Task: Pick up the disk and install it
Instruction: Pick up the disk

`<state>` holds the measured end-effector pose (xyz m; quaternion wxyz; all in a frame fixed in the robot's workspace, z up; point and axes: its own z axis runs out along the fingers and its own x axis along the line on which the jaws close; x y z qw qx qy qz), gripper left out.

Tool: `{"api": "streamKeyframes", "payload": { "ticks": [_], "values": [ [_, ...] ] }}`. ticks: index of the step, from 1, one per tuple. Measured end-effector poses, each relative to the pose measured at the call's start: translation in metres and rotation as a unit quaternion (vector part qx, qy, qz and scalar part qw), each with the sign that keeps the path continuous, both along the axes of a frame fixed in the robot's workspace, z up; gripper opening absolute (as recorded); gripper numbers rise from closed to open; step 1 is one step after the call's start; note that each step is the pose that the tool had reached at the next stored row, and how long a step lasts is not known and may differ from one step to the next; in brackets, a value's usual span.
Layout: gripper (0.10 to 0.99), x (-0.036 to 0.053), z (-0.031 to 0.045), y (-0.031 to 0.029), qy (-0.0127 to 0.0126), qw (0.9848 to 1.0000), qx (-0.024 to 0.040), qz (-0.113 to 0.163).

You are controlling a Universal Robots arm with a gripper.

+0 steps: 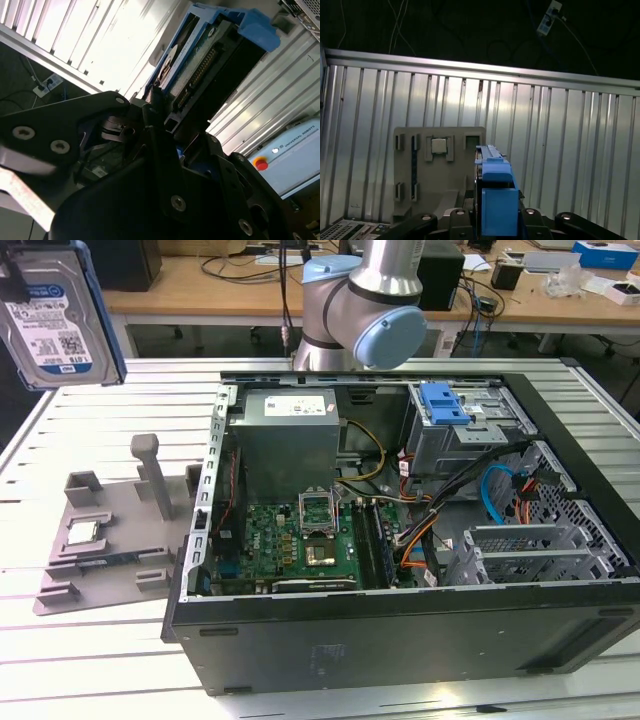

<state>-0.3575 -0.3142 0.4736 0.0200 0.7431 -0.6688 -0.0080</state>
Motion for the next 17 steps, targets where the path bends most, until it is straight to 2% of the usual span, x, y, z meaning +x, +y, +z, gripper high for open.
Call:
{"api": "streamKeyframes", "payload": {
  "ticks": [2, 6, 12, 14, 17],
  "values": [
    [0.369, 0.0000, 0.0058, 0.0006, 0.0000, 1.0000, 0.0000, 0.000],
    [0.369, 0.0000, 0.0234, 0.0021, 0.0000, 1.0000, 0.0000, 0.000],
    [0.369, 0.0000, 0.0387, 0.0028, 0.0001, 1.0000, 0.0000, 0.000],
    [0.369, 0.0000, 0.0415, 0.0029, 0.0001, 1.0000, 0.0000, 0.000],
    [0.369, 0.0000, 0.0529, 0.0033, 0.0000, 1.0000, 0.0000, 0.000]
  ]
}}
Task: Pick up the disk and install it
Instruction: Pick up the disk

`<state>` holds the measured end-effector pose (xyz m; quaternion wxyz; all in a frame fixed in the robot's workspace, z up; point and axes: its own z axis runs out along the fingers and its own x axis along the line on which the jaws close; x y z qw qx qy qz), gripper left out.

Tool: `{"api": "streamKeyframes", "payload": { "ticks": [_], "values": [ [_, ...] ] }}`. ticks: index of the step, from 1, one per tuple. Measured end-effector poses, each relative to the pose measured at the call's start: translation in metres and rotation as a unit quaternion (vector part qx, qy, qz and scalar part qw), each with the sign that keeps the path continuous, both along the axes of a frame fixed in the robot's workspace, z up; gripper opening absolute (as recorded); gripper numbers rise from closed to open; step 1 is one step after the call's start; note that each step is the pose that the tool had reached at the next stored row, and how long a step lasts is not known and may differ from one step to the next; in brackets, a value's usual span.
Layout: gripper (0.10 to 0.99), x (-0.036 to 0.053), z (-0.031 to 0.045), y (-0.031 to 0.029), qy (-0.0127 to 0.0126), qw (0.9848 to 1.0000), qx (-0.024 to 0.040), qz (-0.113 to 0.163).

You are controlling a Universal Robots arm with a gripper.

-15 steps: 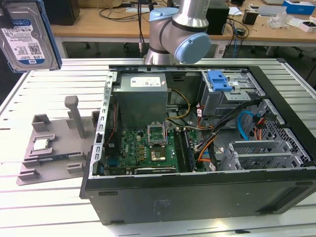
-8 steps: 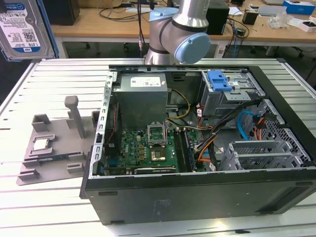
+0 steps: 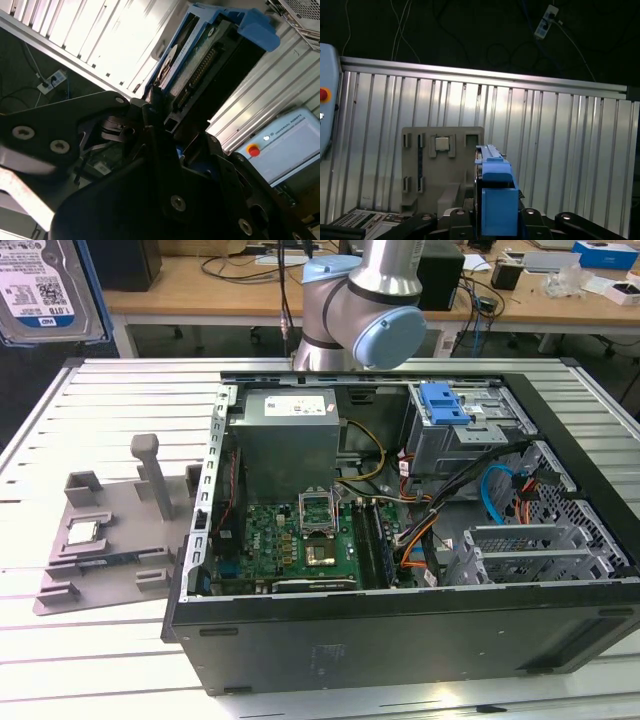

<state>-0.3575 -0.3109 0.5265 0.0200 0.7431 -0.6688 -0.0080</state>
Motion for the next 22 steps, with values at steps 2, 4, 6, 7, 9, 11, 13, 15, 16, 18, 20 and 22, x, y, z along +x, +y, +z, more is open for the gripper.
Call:
{"api": "streamKeyframes", "payload": {
  "ticks": [2, 4, 6, 7, 9, 11, 13, 15, 16, 18, 20, 22],
  "values": [
    [0.369, 0.0000, 0.0050, 0.0001, 0.0000, 1.0000, 0.0000, 0.000],
    [0.369, 0.0000, 0.0051, 0.0001, 0.0000, 1.0000, 0.0001, 0.000],
    [0.369, 0.0000, 0.0052, 0.0001, 0.0000, 1.0000, 0.0002, 0.000],
    [0.369, 0.0000, 0.0051, 0.0001, 0.0000, 1.0000, 0.0002, 0.000],
    [0.369, 0.0021, 0.0051, 0.0001, 0.0000, 1.0000, 0.0003, 0.000],
    [0.369, 0.0087, 0.0052, 0.0001, 0.0001, 1.0000, 0.0002, 0.000],
    [0.369, 0.0219, 0.0051, 0.0001, 0.0003, 1.0000, 0.0003, 0.000],
    [0.369, 0.0291, 0.0052, 0.0001, 0.0005, 1.0000, 0.0002, 0.000],
    [0.369, 0.0329, 0.0052, 0.0001, 0.0006, 1.0000, 0.0002, 0.000],
    [0.369, 0.0445, 0.0051, 0.0001, 0.0007, 1.0000, 0.0003, 0.000],
    [0.369, 0.0538, 0.0052, 0.0001, 0.0009, 1.0000, 0.0003, 0.000],
    [0.369, 0.0633, 0.0051, 0.0001, 0.0011, 1.0000, 0.0003, 0.000]
  ]
}}
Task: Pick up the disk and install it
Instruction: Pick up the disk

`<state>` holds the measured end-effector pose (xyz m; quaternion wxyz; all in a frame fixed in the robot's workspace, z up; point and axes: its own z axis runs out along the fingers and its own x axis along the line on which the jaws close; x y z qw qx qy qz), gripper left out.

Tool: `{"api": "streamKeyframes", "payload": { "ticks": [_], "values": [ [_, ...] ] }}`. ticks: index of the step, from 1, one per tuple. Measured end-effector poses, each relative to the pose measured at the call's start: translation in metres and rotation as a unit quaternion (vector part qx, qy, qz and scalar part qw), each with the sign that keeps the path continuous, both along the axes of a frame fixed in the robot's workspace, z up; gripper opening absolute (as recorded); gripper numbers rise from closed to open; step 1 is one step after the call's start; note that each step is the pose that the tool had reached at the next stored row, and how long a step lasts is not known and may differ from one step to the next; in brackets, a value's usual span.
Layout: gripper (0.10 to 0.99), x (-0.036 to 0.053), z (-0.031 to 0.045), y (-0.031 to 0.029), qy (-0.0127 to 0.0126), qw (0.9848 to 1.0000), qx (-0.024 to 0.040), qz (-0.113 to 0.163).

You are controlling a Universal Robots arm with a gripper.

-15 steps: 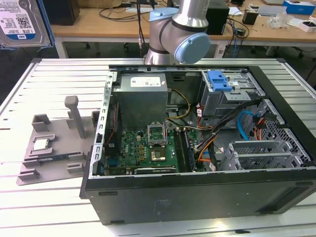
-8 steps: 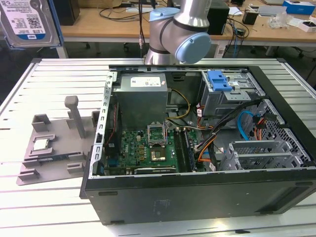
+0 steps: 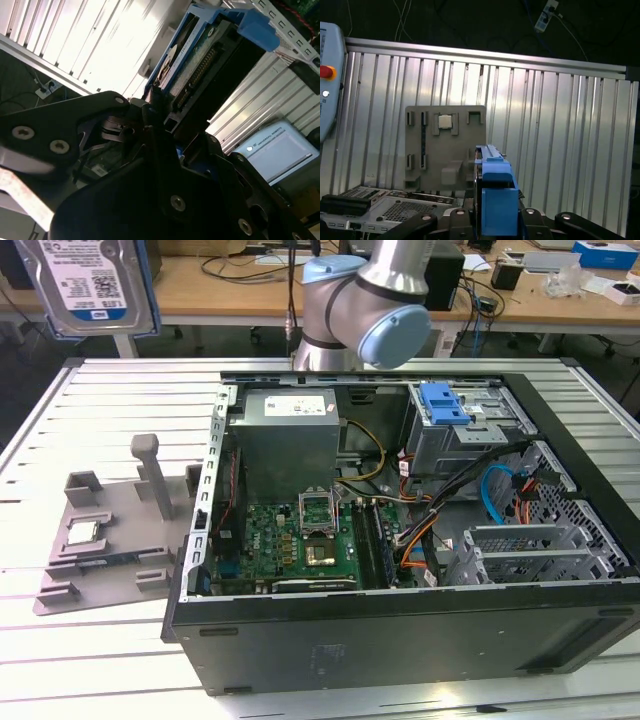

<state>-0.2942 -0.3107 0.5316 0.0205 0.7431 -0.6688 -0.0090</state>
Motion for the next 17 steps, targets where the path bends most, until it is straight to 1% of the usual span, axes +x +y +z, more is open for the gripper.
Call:
{"api": "streamKeyframes", "payload": {
  "ticks": [2, 3, 5, 6, 7, 13, 14, 16, 17],
  "values": [
    [0.369, 0.0082, 0.0000, 0.0000, 0.0002, 1.0000, 0.0000, 0.000],
    [0.369, 0.0164, 0.0001, 0.0000, 0.0004, 1.0000, 0.0000, 0.000],
    [0.369, 0.0269, 0.0000, 0.0000, 0.0005, 1.0000, 0.0000, 0.000],
    [0.369, 0.0307, 0.0000, 0.0001, 0.0006, 1.0000, 0.0000, 0.000],
    [0.369, 0.0368, 0.0000, 0.0001, 0.0008, 1.0000, 0.0000, 0.000],
    [0.369, 0.0619, 0.0000, 0.0004, 0.0012, 1.0000, 0.0000, 0.000],
    [0.369, 0.0678, 0.0000, 0.0004, 0.0013, 1.0000, 0.0000, 0.000],
    [0.369, 0.0848, 0.0000, 0.0005, 0.0016, 1.0000, 0.0000, 0.000],
    [0.369, 0.0884, 0.0000, 0.0005, 0.0017, 1.0000, 0.0000, 0.000]
  ]
}}
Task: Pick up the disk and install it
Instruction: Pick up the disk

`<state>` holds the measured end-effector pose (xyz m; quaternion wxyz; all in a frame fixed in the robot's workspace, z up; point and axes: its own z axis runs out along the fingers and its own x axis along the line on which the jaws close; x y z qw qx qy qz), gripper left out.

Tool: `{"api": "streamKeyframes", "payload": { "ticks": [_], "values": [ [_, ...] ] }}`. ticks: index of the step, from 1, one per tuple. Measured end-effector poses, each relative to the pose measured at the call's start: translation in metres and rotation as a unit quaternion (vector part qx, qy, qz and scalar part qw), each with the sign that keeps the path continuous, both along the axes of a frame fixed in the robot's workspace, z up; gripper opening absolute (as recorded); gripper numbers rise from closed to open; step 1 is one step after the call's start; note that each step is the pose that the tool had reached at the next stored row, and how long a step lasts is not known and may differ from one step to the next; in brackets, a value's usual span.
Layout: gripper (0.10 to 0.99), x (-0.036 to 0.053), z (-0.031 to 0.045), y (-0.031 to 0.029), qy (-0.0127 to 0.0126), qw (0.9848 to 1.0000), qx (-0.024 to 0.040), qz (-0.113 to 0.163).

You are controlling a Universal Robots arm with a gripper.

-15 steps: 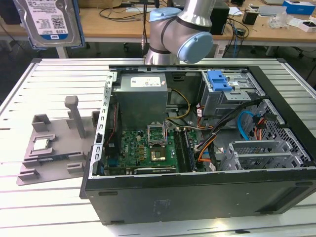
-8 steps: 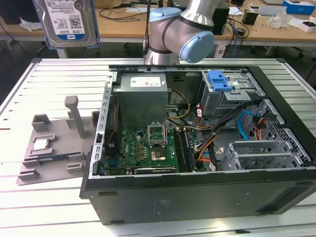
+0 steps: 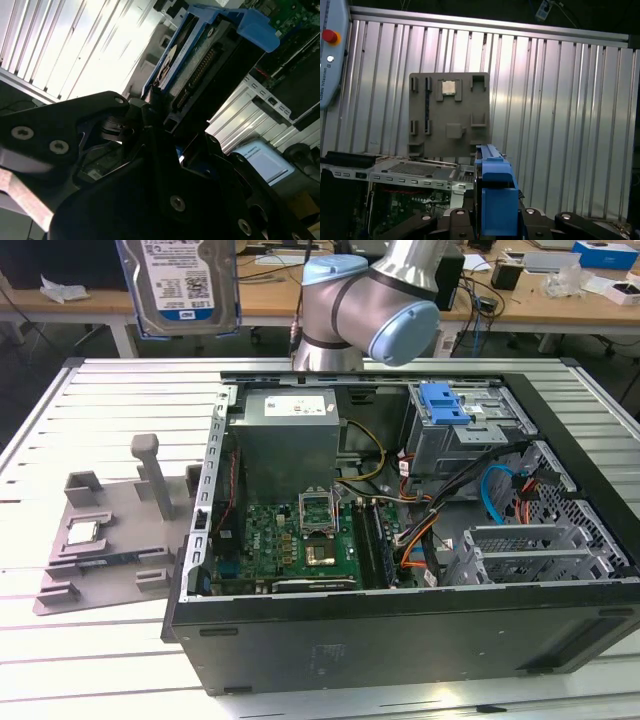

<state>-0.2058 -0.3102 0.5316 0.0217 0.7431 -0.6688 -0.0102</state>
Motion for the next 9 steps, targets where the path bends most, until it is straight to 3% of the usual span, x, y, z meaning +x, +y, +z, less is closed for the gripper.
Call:
{"api": "streamKeyframes", "payload": {
  "ticks": [3, 9],
  "values": [
    [0.369, 0.0126, 0.0001, 0.0001, 0.0003, 1.0000, 0.0000, 0.000],
    [0.369, 0.0507, 0.0000, 0.0002, 0.0011, 1.0000, 0.0000, 0.000]
  ]
}}
